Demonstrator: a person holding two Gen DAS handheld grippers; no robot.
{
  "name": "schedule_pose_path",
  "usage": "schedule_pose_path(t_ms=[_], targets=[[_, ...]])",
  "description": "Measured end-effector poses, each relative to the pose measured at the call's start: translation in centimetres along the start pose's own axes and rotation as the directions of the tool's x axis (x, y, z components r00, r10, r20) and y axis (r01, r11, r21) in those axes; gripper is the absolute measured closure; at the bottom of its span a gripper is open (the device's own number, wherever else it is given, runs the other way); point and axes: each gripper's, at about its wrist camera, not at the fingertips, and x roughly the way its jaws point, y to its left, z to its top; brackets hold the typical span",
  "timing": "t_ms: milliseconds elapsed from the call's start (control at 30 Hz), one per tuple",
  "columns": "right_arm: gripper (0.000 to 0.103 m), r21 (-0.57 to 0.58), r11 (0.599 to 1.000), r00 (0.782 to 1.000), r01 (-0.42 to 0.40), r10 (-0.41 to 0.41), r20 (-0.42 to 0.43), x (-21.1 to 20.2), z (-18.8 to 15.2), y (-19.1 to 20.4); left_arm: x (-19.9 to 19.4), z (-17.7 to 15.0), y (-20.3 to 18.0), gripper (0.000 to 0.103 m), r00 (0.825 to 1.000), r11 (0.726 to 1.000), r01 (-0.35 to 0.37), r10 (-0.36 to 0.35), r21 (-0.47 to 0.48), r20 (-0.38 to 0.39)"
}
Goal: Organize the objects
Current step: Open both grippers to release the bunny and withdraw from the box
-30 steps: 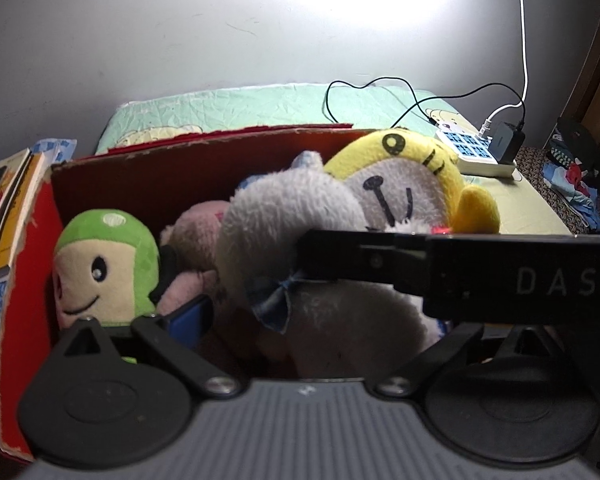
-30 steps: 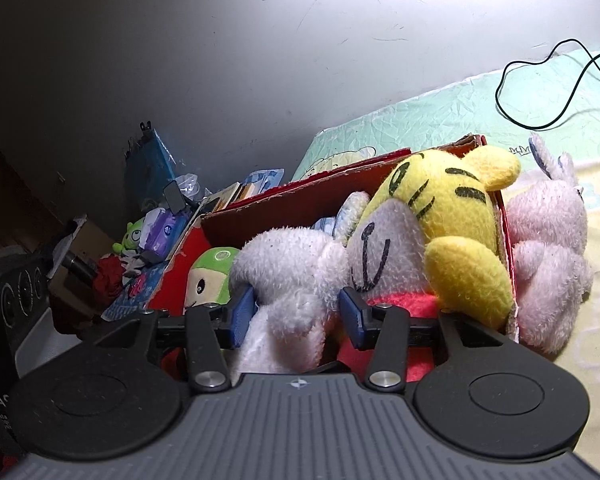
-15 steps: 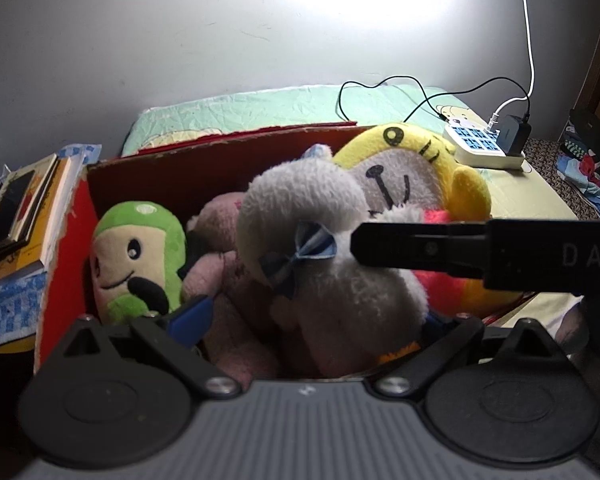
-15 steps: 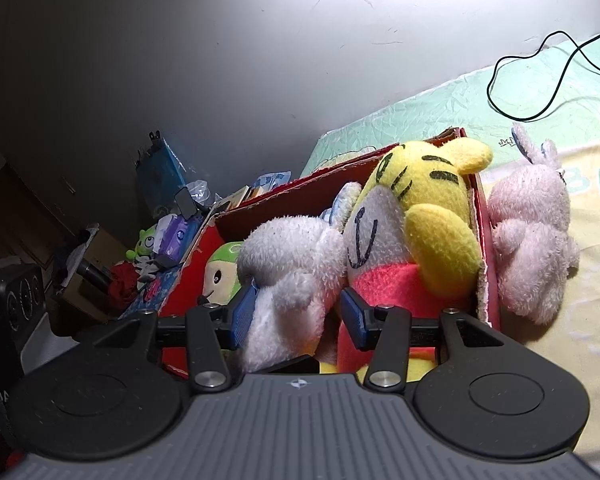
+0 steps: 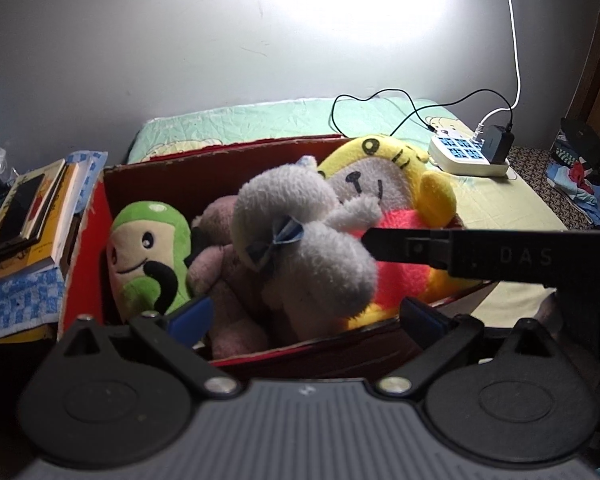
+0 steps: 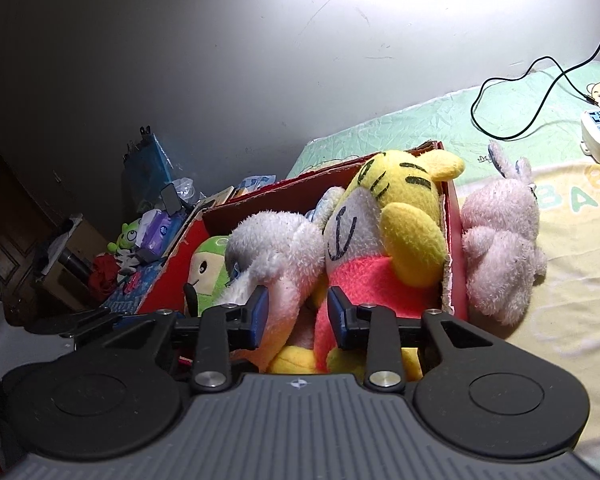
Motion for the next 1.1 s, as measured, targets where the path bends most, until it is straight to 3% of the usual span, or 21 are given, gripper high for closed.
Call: schedule_pose_path(t_ms=[167,367,500,600,800,1100], targets=[[0.064,0.054,0.998,0.999,-0.036,0.035,0.028,-0.9,-0.1,-0.5,-0.3,-0.4,-0.2,0.003,1.000,1.000,-0.003,0.003,-0.027,-0.009],[0.064,0.019,0.993,0.991,-0.118,0.117,0.069,-1.4,0.5,1.2,-0.7,-0.5,-0.1,0.003,1.000,0.999,-0.014,0.013,-0.044,-0.013],[0.064,-0.044,0.997,0.998,-0.059,0.060,0.028,-0.1,0.5,1.9,-0.6,-0.5,0.0,0.003,0.999,0.998,-0.035,0.034,-0.054,-0.022],[0.064,-0.016,0.999,0.999,-0.048,0.048,-0.014,0.8,0.0,1.0,-0.4,-0.3,-0.2,0.003,0.997,0.997,-0.065,0.063,-0.051,-0.040],[0.063,-0.009,1.000,1.000,-0.016,0.016,0.006,0.0,0.0,0.5,0.2,0.2,-0.2,0.003,0.994,0.994,-0.084,0.079,-0.069,-0.071],[0.064,0.004,1.000,0.998,-0.030,0.030,0.062,-3.0,0.3,-0.5,0.0,1.6,-2.5,0.003,0.994,0.995,-0.096,0.093,-0.037,-0.063]])
